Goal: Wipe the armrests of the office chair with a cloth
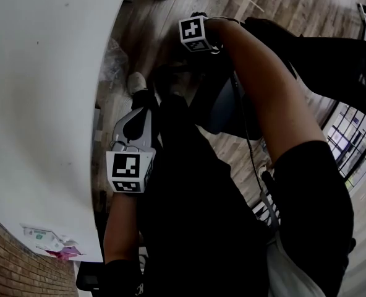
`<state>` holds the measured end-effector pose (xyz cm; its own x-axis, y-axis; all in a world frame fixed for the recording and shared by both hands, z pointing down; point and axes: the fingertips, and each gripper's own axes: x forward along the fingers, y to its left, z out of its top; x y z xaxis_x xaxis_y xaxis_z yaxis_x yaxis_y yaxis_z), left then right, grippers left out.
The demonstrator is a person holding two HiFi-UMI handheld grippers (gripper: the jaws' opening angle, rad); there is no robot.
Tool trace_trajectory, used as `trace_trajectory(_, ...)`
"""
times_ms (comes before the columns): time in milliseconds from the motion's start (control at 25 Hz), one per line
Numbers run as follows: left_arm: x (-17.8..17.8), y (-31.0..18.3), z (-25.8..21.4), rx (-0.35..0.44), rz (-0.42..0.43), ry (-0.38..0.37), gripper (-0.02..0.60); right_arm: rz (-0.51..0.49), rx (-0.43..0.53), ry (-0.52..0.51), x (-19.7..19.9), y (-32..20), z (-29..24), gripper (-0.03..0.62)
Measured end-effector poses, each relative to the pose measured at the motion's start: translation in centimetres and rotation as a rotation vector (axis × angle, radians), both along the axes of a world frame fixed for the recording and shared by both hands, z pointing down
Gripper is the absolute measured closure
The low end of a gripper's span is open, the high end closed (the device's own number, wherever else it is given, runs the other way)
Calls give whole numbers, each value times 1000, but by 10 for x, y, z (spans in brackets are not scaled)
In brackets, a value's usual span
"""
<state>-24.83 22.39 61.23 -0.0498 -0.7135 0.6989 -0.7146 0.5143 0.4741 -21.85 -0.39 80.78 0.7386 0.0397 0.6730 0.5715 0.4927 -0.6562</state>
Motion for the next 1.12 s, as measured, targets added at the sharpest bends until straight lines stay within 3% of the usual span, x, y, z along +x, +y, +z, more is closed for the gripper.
trace_trajectory(200, -5, 5, 8, -5, -3, 12, 575, -11, -39, 14, 5, 14, 17, 537)
trace_trajectory(480, -8, 10, -7, 0, -2, 28, 575, -133, -99, 199, 26, 37, -39, 537)
trace_trajectory(640, -5, 7, -18, 20, 29, 34, 575, -213, -141, 165, 31, 51, -59, 537)
trace_trajectory(800, -6, 5, -27, 29, 44, 39, 575, -182, -181, 238, 50, 72, -80, 537)
trace_trajectory(880, -12, 1, -34, 34, 41, 35, 575, -223, -188, 251, 57, 72, -86, 537)
trace_trajectory(960, -12, 1, -38, 40, 55, 29, 575, -249, -174, 255, 57, 71, -92, 537)
trace_trajectory(1120, -6, 1, -45, 47, 81, 19, 575, -190, -120, 323, 52, 64, -118, 537)
